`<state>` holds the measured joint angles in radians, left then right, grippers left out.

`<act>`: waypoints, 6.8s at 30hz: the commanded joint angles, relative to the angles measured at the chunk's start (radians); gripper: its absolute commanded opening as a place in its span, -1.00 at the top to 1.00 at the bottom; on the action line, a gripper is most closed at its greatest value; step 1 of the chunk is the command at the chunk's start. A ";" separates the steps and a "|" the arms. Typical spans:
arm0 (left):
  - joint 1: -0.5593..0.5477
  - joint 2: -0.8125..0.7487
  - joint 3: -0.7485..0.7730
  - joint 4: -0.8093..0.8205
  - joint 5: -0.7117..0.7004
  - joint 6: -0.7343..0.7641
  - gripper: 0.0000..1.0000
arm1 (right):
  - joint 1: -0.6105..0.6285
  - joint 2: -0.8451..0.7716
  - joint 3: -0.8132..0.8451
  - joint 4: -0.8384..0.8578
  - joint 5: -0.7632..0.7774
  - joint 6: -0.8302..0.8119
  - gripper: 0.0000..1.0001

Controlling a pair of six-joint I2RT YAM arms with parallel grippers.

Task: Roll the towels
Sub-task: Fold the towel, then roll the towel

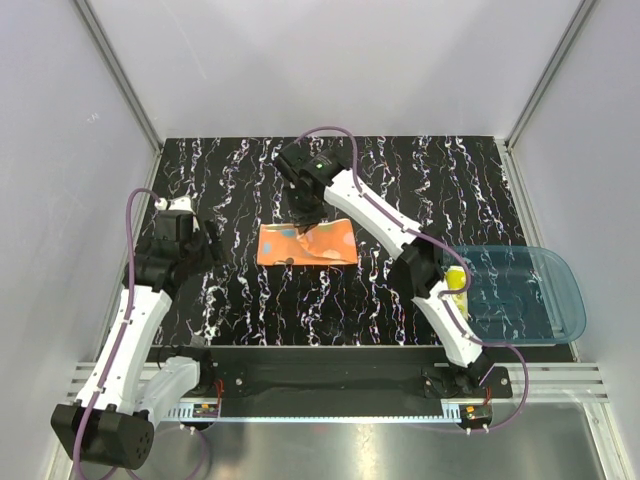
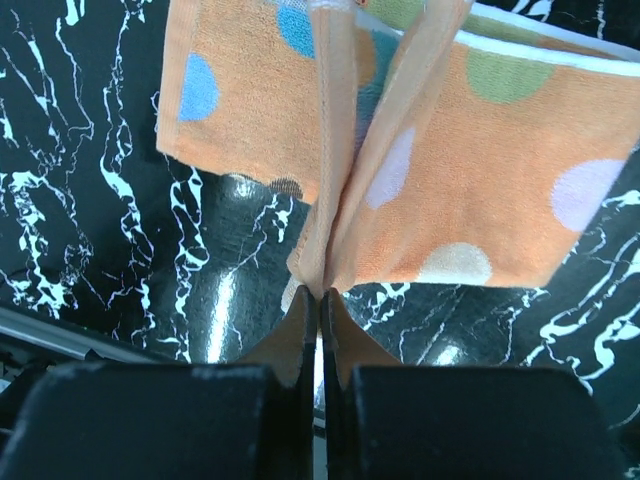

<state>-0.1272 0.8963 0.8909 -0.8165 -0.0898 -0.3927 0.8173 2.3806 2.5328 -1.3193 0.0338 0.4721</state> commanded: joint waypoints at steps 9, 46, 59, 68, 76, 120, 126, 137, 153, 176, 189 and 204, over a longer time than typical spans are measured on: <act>-0.006 -0.011 -0.001 0.030 -0.008 -0.003 -0.47 | 0.016 0.065 0.047 0.138 -0.045 0.065 1.00; -0.031 0.281 0.034 0.138 0.074 -0.058 -0.42 | -0.184 -0.377 -0.672 0.673 -0.250 0.105 -0.54; -0.107 0.693 0.201 0.304 0.084 -0.146 -0.31 | -0.325 -0.436 -0.997 0.709 -0.362 -0.007 -0.38; -0.109 0.866 0.298 0.316 0.050 -0.143 -0.28 | -0.343 -0.296 -0.893 0.716 -0.368 -0.041 -0.30; -0.109 0.951 0.359 0.278 -0.036 -0.118 -0.18 | -0.345 -0.175 -0.902 0.729 -0.367 -0.056 0.06; -0.423 0.417 0.247 0.065 -0.268 -0.124 -0.27 | -0.261 -0.159 -0.949 0.930 -0.706 0.048 0.99; -0.463 0.412 0.237 0.050 -0.306 -0.110 -0.26 | -0.225 -0.219 -1.110 0.950 -0.637 0.028 1.00; -0.660 0.398 0.209 0.051 -0.390 -0.126 -0.26 | -0.225 -0.431 -1.148 0.777 -0.508 -0.053 0.76; -0.985 0.671 0.249 0.256 -0.452 -0.046 -0.22 | -0.481 -0.784 -1.072 0.465 -0.143 -0.113 -0.82; -0.988 0.906 0.266 0.364 -0.418 -0.052 0.02 | -0.520 -0.808 -1.123 0.443 -0.160 -0.127 -0.83; -1.014 0.915 0.207 0.379 -0.419 -0.089 0.08 | -0.524 -0.765 -1.115 0.445 -0.186 -0.125 -0.83; -0.994 0.944 0.164 0.474 -0.435 -0.069 0.21 | -0.526 -0.732 -1.123 0.459 -0.216 -0.122 -0.83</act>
<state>-1.1313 1.8091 1.0672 -0.3908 -0.5117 -0.4633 0.2989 1.6402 1.3773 -0.8692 -0.1600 0.3584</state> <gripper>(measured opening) 0.397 0.917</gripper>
